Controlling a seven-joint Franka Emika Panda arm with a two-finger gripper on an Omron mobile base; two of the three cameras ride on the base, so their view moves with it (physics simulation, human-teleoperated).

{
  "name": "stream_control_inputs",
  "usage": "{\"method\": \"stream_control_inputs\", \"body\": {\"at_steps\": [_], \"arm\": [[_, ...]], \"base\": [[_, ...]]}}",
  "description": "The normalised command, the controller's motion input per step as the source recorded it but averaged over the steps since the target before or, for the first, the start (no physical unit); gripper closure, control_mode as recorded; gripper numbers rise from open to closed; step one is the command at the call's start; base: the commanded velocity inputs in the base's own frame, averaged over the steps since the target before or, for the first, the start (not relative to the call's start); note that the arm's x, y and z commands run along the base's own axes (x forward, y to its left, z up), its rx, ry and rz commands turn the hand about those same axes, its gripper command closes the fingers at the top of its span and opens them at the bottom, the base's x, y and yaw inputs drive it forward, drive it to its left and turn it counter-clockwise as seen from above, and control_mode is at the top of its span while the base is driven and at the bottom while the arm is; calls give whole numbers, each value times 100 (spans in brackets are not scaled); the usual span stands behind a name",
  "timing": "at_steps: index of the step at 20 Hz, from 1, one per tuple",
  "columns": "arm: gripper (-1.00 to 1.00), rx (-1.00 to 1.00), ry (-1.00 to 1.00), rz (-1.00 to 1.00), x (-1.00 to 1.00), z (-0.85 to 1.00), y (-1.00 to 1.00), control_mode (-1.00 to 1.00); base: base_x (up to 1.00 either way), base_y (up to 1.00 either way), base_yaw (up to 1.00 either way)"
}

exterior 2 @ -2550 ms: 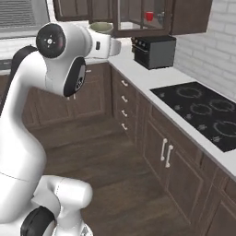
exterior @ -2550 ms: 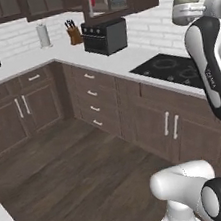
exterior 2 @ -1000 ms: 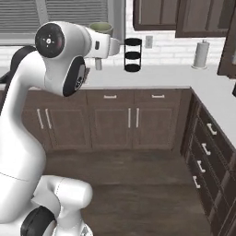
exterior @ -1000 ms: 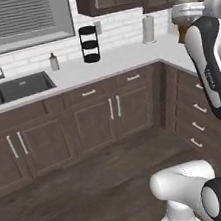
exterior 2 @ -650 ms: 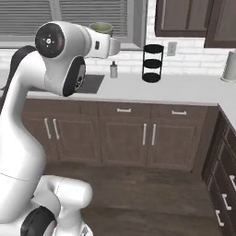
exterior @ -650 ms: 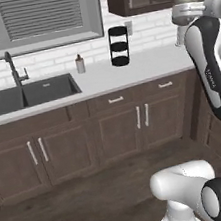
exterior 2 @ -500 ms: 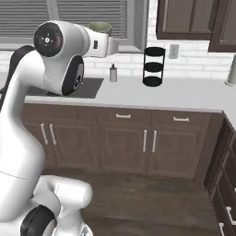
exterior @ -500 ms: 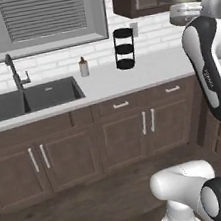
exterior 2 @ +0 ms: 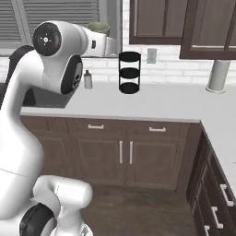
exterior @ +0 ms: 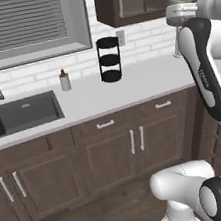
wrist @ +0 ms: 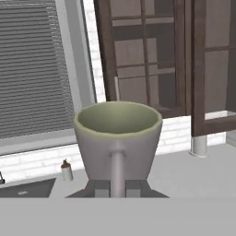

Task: Gather all objects into one cabinet and sort the glasses and bowls to opposite sides.

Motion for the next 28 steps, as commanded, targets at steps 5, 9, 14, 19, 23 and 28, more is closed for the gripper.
{"method": "stream_control_inputs", "body": {"at_steps": [5,9,14,19,23,28], "arm": [[100,0,0,0,0,0,0,100],[100,0,0,0,0,0,0,100],[100,0,0,0,0,0,0,100],[100,0,0,0,0,0,0,100],[100,0,0,0,0,0,0,100],[100,0,0,0,0,0,0,100]], "base": [[14,-46,-39],[0,-39,-45],[28,1,-20],[37,29,-53],[15,18,-63],[0,7,-69]]}}
